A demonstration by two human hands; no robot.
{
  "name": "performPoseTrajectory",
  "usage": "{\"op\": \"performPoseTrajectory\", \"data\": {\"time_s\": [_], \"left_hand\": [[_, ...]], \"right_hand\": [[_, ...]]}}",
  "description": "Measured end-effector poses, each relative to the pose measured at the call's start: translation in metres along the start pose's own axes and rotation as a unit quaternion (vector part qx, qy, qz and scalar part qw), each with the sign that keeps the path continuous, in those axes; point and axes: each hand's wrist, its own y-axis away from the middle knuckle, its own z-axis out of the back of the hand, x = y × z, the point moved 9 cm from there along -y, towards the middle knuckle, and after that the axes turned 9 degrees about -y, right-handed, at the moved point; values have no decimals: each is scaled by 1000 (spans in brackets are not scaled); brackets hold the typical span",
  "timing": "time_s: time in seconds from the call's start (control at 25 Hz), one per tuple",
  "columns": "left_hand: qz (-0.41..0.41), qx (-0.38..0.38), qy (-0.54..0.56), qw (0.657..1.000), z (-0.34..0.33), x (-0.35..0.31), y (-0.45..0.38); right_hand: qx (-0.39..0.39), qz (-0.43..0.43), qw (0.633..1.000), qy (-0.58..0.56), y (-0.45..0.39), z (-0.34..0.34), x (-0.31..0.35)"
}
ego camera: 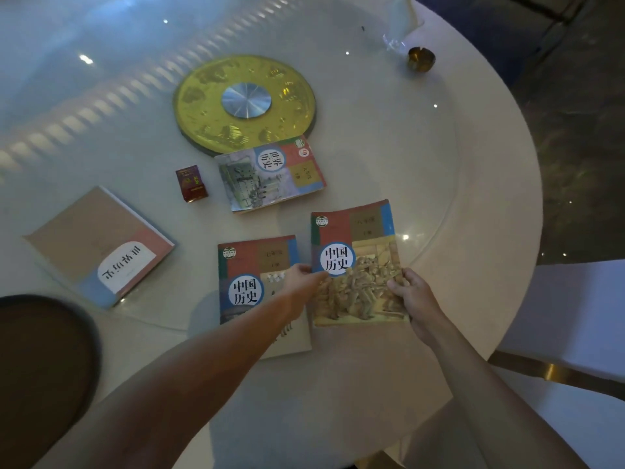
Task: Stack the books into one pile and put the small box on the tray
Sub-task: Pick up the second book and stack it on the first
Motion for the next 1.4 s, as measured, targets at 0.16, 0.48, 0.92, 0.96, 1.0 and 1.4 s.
{"op": "performPoseTrajectory", "data": {"time_s": [0.16, 0.48, 0.92, 0.96, 1.0, 1.4], "left_hand": [[-6, -56, 39, 998, 65, 18, 4], [29, -155, 20, 987, 159, 99, 25], [-8, -190, -163, 968, 182, 110, 34], [-17, -190, -195, 962, 183, 107, 34], [-24, -191, -230, 954, 184, 104, 33], [-112, -191, -236, 946, 201, 14, -18]], "right_hand": [[44, 17, 998, 33, 4, -50, 6], [109, -6, 973, 203, 11, -155, -46], [94, 56, 874, 474, 17, -179, -58], [95, 54, 867, 485, 16, -179, -58], [98, 49, 862, 495, 15, -179, -59], [100, 41, 847, 521, -32, -188, -10]]}}
